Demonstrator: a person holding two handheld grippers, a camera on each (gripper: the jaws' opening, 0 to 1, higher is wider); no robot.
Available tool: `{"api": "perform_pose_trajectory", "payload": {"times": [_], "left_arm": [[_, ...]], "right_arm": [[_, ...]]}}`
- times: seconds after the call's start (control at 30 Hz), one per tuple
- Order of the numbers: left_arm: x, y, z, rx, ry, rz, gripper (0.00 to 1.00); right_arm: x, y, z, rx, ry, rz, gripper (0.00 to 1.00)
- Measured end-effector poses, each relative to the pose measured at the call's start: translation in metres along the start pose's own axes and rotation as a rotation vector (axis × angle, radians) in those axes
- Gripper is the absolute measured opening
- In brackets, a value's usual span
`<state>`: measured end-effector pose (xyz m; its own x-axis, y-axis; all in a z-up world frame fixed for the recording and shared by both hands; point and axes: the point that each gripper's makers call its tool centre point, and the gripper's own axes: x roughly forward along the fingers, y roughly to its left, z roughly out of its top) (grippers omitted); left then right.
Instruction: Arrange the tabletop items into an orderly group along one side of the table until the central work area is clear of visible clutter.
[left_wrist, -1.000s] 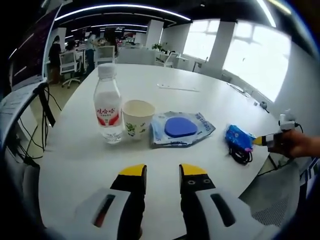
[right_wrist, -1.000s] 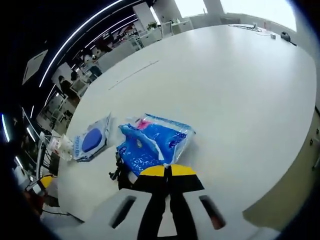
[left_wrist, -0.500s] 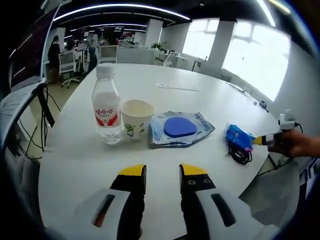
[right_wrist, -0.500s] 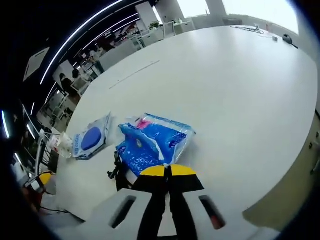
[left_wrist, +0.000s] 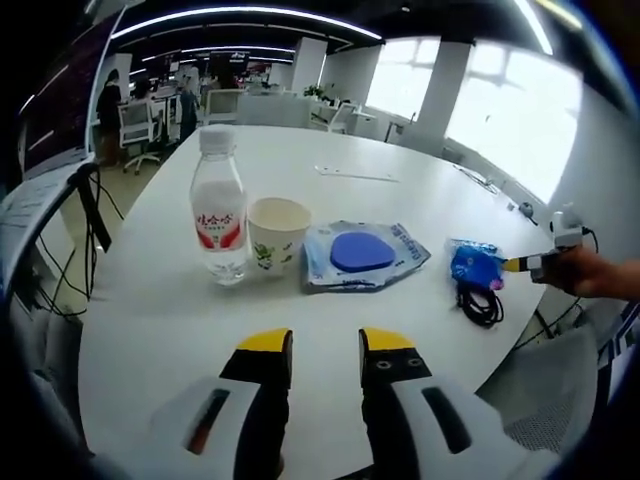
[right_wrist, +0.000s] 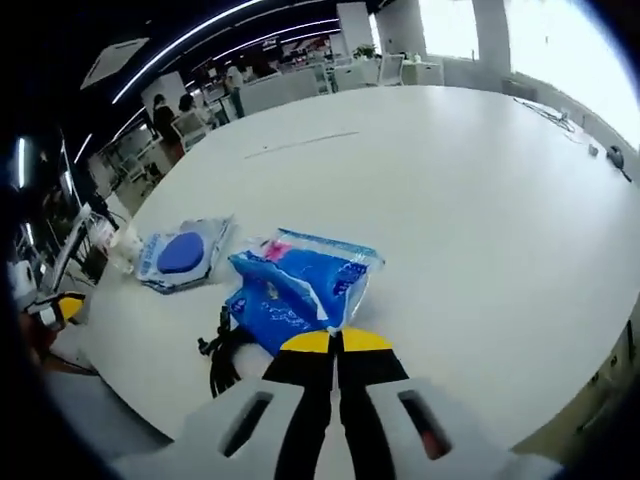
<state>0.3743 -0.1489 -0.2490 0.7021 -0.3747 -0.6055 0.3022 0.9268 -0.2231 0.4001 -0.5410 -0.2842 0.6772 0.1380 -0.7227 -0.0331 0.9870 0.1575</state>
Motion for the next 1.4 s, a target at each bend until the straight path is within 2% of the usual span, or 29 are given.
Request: {"api": "perform_pose_trajectory", "payload": {"times": [0.07,0.3,0.57,0.73,1.17,1.4], "left_arm": [[-0.001,0.001,-0.001,-0.004,0.000,0.001,0.25],[-0.003,0.000,0.001,0.000,-0.003,0.003,0.26],[-0.007,0.003,0.001,-0.002,-0.003,0.015,0.27],[-0.009,0.007,0.001,-0.017,-0.006,0.025,0.27],[-0.013,0.007,0.008,-0.040,-0.028,0.045,0.27],[-0.014,0.008,0.005,-0.057,-0.030,0.062,0.27]], "right_arm": [[0.004,0.003,0.007,-0.029,-0.002,0.026,0.00],[0.019,-0.003,0.023,-0.059,0.004,0.027,0.00],[0.036,0.001,0.030,-0.117,0.031,0.041,0.00],[0.046,0.000,0.038,-0.123,0.035,0.044,0.00],[0.066,-0.006,0.043,-0.131,0.069,0.035,0.00],[0.053,0.011,0.040,-0.136,0.082,0.035,0.00]]}}
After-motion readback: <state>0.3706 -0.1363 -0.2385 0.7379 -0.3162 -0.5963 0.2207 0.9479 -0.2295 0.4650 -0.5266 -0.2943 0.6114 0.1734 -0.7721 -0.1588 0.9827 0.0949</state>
